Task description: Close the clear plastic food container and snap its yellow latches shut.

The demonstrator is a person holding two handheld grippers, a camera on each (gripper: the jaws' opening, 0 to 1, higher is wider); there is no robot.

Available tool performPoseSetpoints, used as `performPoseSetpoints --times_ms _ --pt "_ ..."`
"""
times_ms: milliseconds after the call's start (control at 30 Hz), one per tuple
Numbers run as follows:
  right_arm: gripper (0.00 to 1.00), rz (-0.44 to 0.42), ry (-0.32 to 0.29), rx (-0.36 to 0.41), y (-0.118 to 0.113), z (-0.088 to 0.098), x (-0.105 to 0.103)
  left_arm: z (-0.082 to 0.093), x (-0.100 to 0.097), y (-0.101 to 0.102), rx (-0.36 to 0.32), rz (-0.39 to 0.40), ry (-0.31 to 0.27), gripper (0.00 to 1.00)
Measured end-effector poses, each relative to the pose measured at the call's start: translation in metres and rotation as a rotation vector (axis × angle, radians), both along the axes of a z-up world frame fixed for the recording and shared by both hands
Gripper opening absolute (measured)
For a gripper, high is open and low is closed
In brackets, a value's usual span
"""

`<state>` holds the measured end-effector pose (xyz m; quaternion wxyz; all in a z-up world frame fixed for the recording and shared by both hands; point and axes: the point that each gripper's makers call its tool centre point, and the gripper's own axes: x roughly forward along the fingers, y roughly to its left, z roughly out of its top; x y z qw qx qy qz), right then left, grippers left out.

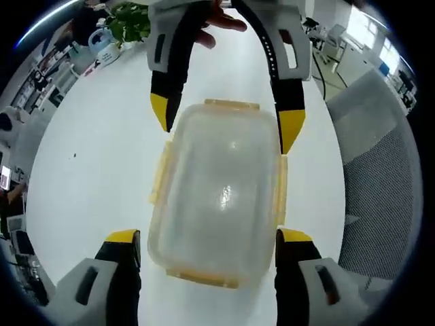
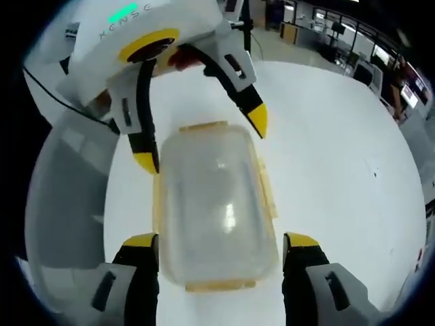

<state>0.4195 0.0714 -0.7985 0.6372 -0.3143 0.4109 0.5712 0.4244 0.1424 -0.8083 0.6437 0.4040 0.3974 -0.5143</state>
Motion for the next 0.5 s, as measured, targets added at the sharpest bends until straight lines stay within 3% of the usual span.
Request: performPoseSetpoints --times_ms 233,500 --pt "0.74 -0.03 -0.005 0.01 -0.005 0.003 0.002 0.006 0.005 0.005 -0.057 0.079 -0.003 0.82" --pt "0.71 -0.131 -0.02 0.087 -0.007 0.012 0.007 0.011 0.007 0.01 -0.123 0.159 -0.001 0.82"
